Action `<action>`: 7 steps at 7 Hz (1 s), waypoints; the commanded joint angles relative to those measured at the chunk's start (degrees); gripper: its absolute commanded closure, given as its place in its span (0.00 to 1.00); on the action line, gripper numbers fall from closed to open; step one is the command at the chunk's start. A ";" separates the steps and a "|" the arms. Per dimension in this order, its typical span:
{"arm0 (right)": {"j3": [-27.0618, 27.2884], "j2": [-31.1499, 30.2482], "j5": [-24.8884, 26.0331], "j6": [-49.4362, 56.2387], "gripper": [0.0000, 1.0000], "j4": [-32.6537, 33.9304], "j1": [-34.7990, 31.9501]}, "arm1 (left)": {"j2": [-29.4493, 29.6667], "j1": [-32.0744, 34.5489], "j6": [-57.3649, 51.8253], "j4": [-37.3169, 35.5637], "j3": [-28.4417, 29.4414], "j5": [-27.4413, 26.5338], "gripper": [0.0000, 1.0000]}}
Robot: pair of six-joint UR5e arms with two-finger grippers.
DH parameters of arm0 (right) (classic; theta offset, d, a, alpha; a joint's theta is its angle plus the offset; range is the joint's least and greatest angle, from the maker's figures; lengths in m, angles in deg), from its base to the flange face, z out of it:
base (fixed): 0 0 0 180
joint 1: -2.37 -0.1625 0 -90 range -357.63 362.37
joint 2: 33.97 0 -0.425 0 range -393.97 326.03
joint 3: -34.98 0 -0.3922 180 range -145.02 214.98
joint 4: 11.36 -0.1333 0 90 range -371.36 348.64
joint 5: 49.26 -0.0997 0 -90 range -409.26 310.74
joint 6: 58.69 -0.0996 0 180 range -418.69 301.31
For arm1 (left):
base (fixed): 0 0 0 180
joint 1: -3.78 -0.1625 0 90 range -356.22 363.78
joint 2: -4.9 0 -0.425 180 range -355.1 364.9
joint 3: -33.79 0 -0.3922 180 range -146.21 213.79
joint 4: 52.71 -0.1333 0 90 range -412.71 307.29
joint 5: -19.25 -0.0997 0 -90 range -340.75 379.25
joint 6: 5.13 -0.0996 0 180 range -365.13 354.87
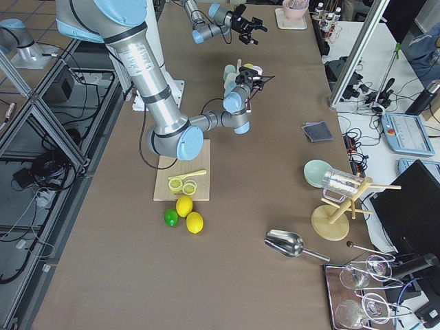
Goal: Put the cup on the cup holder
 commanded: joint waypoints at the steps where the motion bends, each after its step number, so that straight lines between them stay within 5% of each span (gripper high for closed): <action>1: -2.38 1.78 -0.18 0.05 1.00 0.12 0.02 | -3.39 3.48 0.01 -6.98 0.09 0.19 0.02; 4: -2.74 1.88 -0.53 0.14 1.00 0.03 0.02 | -2.96 9.80 0.01 -22.63 0.09 9.55 0.02; 5: -2.66 1.79 -2.01 -0.13 0.75 0.12 -0.16 | -3.57 12.87 -0.08 -26.93 -0.09 15.16 0.02; 6: -2.74 2.06 -2.46 0.13 0.29 0.38 -0.33 | -3.58 16.81 0.01 -32.89 -0.26 23.05 0.02; 7: -2.66 1.97 -2.46 -0.13 0.01 0.38 -0.42 | -3.67 22.16 -0.17 -37.56 -0.18 31.22 0.02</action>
